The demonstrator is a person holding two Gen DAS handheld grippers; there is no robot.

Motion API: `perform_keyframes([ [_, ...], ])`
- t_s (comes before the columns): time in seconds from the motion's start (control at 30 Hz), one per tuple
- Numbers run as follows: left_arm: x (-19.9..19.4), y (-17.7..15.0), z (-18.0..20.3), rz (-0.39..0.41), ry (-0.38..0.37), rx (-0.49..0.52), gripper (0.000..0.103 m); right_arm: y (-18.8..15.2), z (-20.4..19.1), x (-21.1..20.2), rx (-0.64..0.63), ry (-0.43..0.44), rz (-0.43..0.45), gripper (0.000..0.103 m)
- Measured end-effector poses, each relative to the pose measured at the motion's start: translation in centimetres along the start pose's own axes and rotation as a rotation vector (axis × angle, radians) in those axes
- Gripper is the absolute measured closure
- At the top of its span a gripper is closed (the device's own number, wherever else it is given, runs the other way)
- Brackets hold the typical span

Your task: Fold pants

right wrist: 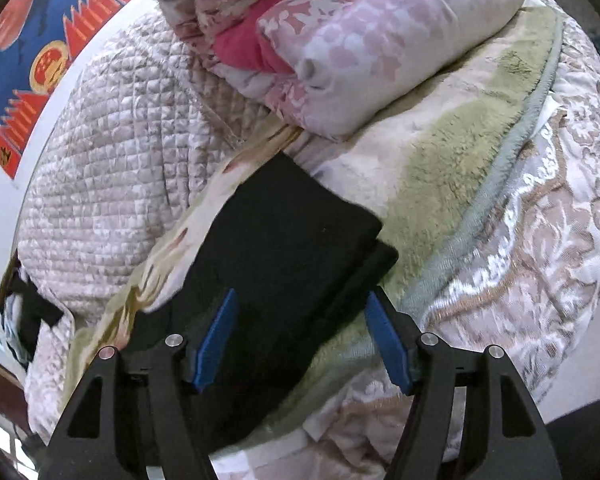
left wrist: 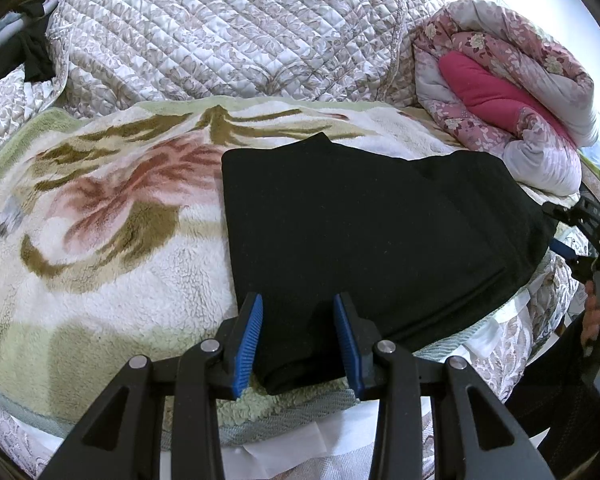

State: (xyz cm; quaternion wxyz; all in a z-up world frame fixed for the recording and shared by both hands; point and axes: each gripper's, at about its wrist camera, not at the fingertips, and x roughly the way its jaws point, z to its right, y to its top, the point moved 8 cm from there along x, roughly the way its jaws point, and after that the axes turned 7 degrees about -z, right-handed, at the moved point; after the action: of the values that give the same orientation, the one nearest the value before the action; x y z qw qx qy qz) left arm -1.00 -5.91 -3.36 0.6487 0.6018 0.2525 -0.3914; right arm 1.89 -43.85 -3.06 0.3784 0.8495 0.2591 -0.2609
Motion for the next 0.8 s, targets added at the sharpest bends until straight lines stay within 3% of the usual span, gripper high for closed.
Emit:
perform_keyframes([
  [0.17, 0.0, 0.0, 0.0, 0.000, -0.001, 0.000, 0.063, 1.8, -0.9, 0.0, -0.011, 0.037, 0.050, 0.036],
  [0.33, 0.0, 0.0, 0.0, 0.000, 0.000, 0.000, 0.063, 0.7, -0.8, 1.9, -0.016, 0.032, -0.038, 0.037],
  [0.43, 0.0, 0.1, -0.1, -0.001, -0.001, 0.002, 0.063, 1.8, -1.4, 2.5, -0.043, 0.023, -0.037, 0.051],
  [0.5, 0.0, 0.1, -0.2, -0.002, -0.003, 0.004, 0.063, 2.3, -1.6, 3.0, -0.058, 0.005, -0.044, 0.076],
  [0.63, -0.1, 0.2, -0.1, -0.001, -0.011, -0.008, 0.064, 2.6, -3.4, 2.5, -0.124, 0.000, -0.044, 0.079],
  [0.8, -0.6, 1.1, -1.5, 0.009, -0.010, -0.053, 0.064, 2.6, -8.8, 0.7, -0.263, 0.070, -0.034, 0.081],
])
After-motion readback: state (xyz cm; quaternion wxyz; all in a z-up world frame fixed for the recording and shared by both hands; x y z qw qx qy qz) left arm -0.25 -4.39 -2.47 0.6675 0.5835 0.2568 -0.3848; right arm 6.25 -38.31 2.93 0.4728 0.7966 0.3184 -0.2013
